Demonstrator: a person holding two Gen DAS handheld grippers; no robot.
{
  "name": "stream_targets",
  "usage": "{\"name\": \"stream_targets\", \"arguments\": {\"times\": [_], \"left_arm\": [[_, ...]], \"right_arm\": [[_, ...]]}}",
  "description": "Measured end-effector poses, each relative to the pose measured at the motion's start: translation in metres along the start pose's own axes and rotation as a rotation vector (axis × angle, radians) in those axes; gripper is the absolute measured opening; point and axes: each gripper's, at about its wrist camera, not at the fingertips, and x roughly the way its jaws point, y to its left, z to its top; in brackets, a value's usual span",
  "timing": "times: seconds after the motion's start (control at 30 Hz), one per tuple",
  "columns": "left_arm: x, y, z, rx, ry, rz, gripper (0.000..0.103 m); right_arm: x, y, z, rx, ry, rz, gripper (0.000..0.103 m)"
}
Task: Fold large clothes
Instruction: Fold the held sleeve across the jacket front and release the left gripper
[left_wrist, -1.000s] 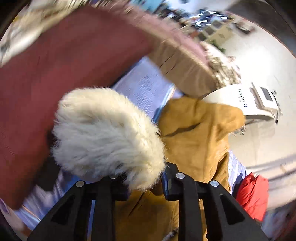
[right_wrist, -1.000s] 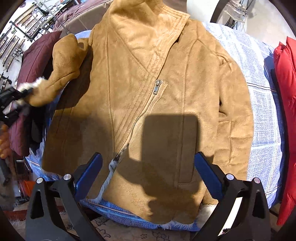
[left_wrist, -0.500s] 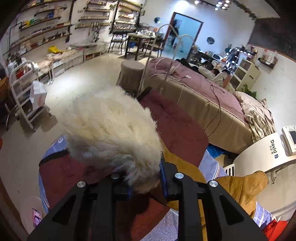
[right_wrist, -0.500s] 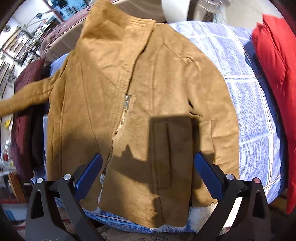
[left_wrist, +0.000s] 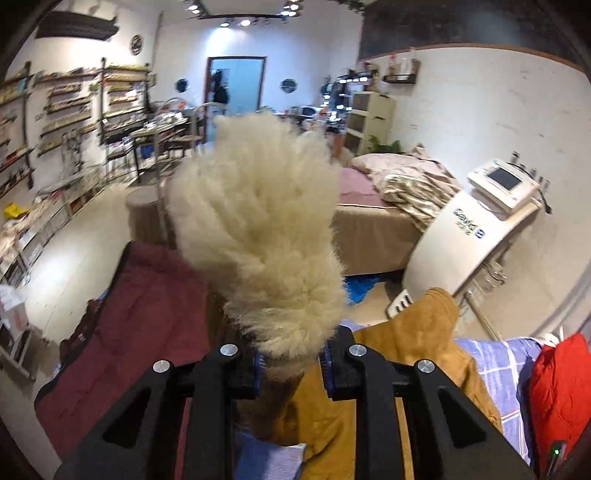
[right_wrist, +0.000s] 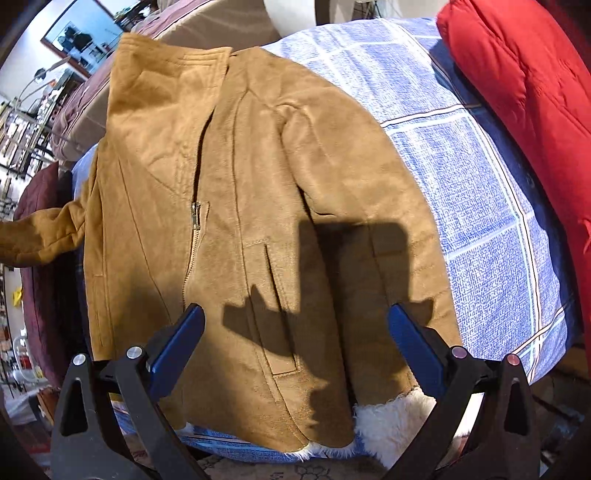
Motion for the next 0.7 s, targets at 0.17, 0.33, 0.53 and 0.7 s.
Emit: {"name": "stream_targets", "arguments": {"times": [0.17,0.33,0.53,0.7], "left_arm": [[0.020,-0.114,-0.032,0.213,0.051,-0.210,0.023],[0.049,-0.204,-0.092,0.413,0.210,-0.372,0.045],[0.064,-0.243,-0.164,0.505,0.393,-0.410,0.089],[0.076,-0.212,-0.185,0.474,0.486,-0.340,0.092]], "right_arm": [[-0.002,-0.014,-0.001,0.036,-0.006,-0.012,0.098],[-0.004,-0.032,-0.004,0.080,-0.010,-0.025,0.098],[-0.007,-0.052,-0.007,0.137,-0.007,-0.035,0.098],[-0.006,-0.051,0.000,0.113,-0.019,-0.050,0.098]]}}
